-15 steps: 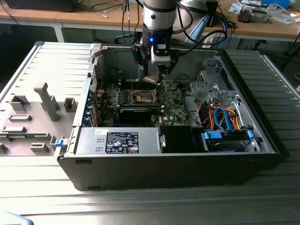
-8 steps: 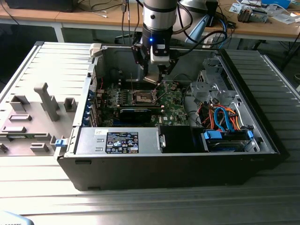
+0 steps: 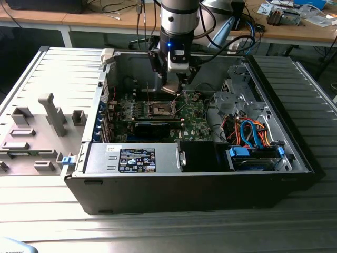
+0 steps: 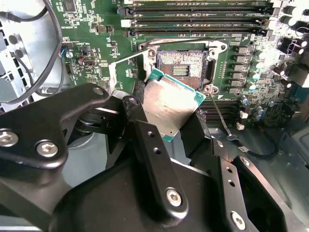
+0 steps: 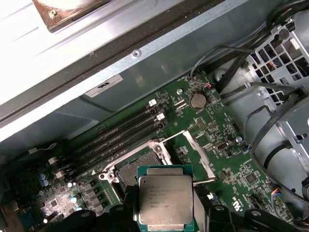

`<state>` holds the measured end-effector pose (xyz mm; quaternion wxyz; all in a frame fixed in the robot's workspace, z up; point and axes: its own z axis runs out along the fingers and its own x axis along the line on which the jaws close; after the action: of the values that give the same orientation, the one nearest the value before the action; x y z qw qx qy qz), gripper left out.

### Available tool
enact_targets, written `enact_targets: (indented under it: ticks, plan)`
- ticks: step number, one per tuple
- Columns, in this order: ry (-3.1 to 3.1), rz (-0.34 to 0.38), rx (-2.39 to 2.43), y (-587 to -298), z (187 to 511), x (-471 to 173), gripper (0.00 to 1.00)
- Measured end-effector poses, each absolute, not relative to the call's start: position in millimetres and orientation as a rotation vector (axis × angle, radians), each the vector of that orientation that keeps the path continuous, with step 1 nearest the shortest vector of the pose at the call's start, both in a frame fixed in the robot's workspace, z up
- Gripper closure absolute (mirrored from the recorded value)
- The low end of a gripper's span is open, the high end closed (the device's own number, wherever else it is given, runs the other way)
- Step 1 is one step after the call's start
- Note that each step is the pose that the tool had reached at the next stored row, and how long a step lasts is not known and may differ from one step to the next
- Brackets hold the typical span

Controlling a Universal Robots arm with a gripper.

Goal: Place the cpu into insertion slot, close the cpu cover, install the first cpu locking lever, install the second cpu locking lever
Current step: 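Place the cpu into insertion slot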

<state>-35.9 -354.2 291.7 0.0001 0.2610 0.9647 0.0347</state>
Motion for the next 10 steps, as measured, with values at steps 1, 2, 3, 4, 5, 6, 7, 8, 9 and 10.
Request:
enact_targets:
  ticks: [1, 2, 3, 4, 5, 6, 7, 8, 9, 10]
  plan:
    - [3.029, 0.109, 0.824, -354.2, 291.7, -35.9, 0.46]
    - [3.027, 0.109, 0.83, -354.2, 291.7, -35.9, 0.46]
    - [3.025, 0.109, 0.837, -354.2, 291.6, -35.9, 0.46]
    - [3.024, 0.109, 0.842, -354.2, 291.6, -35.9, 0.46]
    - [3.022, 0.108, 0.846, -354.2, 291.5, -35.9, 0.46]
    - [3.02, 0.108, 0.853, -354.2, 291.5, -35.9, 0.46]
    - [3.019, 0.108, 0.858, -354.2, 291.5, -35.9, 0.46]
    - [3.017, 0.108, 0.864, -354.2, 291.4, -35.9, 0.46]
    - [3.016, 0.108, 0.868, -354.2, 291.4, -35.9, 0.46]
    - [3.014, 0.108, 0.873, -354.2, 291.3, -35.9, 0.46]
